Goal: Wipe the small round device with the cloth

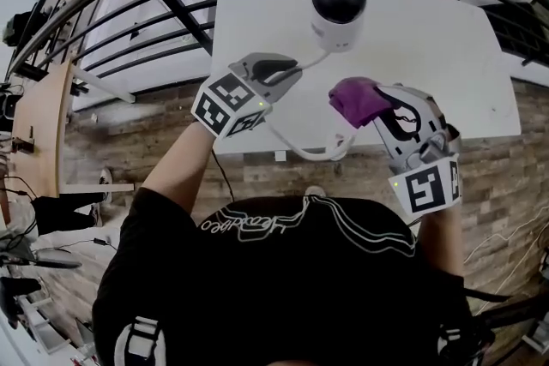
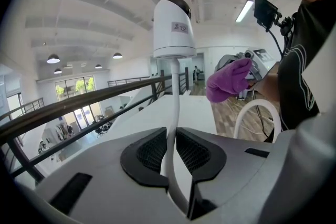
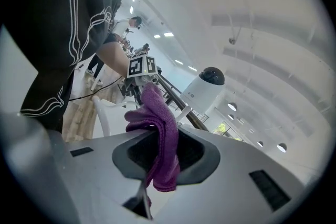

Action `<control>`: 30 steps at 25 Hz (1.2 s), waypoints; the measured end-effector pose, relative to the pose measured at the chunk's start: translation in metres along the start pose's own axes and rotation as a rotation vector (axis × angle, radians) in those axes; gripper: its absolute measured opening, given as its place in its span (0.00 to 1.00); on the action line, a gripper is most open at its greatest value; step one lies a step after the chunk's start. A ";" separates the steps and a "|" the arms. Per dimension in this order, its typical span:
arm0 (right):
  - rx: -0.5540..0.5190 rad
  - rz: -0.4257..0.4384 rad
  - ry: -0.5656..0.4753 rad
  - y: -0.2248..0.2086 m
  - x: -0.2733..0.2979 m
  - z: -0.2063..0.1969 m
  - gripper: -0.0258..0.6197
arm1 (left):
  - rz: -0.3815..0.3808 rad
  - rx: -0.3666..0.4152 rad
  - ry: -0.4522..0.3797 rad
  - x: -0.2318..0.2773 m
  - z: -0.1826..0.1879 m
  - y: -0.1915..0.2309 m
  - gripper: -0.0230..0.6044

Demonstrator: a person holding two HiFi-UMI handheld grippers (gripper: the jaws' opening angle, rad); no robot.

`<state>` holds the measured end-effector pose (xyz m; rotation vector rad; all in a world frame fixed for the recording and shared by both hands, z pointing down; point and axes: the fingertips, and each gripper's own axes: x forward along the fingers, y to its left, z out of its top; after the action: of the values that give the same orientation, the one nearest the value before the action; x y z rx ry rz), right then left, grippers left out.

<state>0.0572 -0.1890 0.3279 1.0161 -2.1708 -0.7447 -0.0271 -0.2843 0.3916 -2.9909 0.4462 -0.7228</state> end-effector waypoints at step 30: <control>0.074 -0.451 0.279 -0.024 0.033 0.091 0.15 | -0.430 0.081 -0.109 -0.003 0.005 -0.002 0.12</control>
<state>-0.0148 -0.2082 0.2618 1.5762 -1.7591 -0.6728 -0.0265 -0.2819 0.3859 -3.0542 -0.2343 -0.5729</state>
